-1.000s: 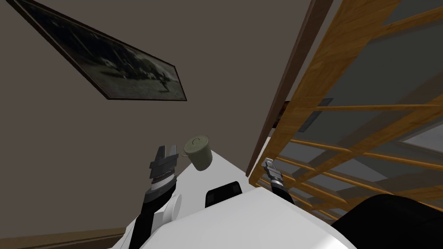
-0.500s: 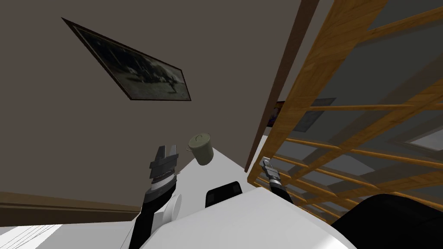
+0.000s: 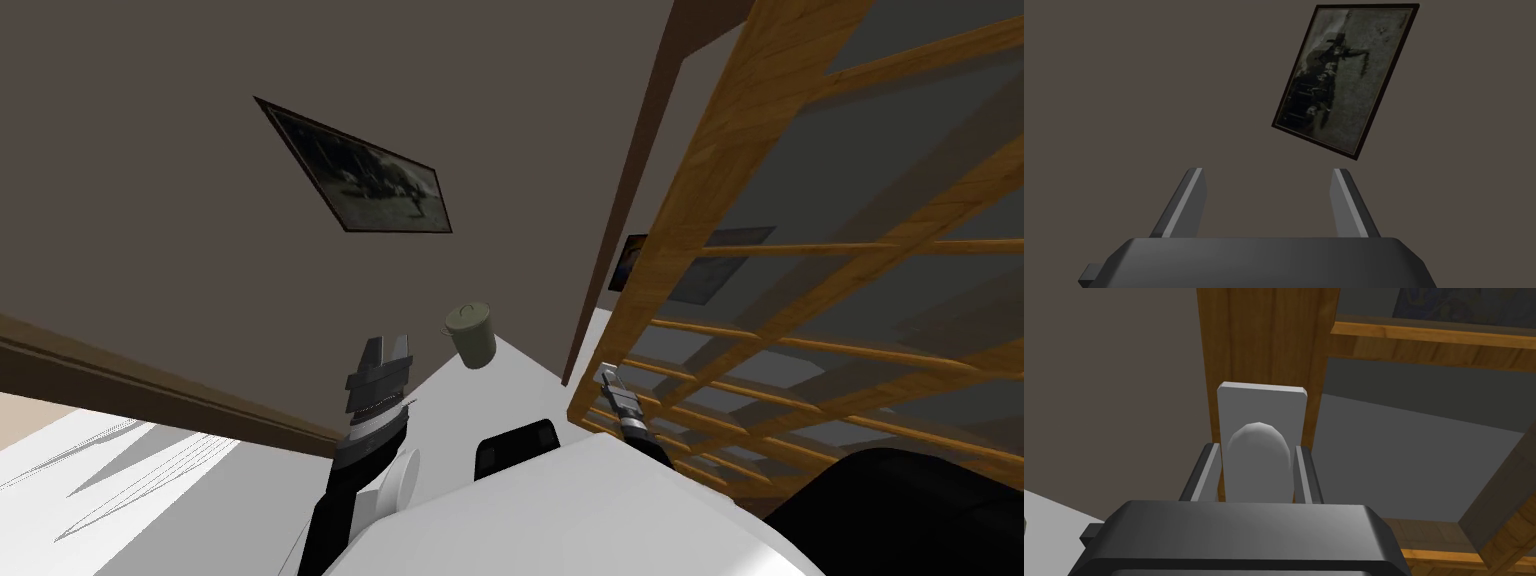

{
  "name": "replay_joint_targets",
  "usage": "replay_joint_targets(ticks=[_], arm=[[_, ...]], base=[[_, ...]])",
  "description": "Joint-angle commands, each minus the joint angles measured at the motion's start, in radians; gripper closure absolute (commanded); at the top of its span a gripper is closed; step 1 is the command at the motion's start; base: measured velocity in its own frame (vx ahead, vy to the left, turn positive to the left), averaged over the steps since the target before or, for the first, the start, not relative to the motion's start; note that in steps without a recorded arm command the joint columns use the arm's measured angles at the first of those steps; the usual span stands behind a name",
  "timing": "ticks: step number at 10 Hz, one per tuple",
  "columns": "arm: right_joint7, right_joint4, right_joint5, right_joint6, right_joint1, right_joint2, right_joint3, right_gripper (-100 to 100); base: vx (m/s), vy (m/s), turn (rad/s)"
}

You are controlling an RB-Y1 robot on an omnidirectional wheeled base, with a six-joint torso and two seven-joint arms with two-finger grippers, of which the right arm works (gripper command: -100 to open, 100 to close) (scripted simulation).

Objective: Pull the door open

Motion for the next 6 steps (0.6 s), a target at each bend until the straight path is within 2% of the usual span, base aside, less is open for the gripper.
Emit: replay_joint_targets(ticks=[1, 2, 3, 6], arm=[[-0.012, -0.008, 0.015, -0.005, 0.011, -0.004, 0.023, 100], [-0.005, -0.01, 0.009, -0.002, 0.008, -0.003, 0.012, 100], [-0.015, -0.015, 0.024, -0.009, 0.018, -0.008, 0.035, 100], [-0.037, -0.026, 0.055, -0.032, 0.037, -0.023, 0.079, 100]], base=[[-0.261, 0.04, 0.06], [-0.116, 0.032, 0.014], [-0.165, 0.007, 0.052], [-0.244, -0.019, 0.074]])
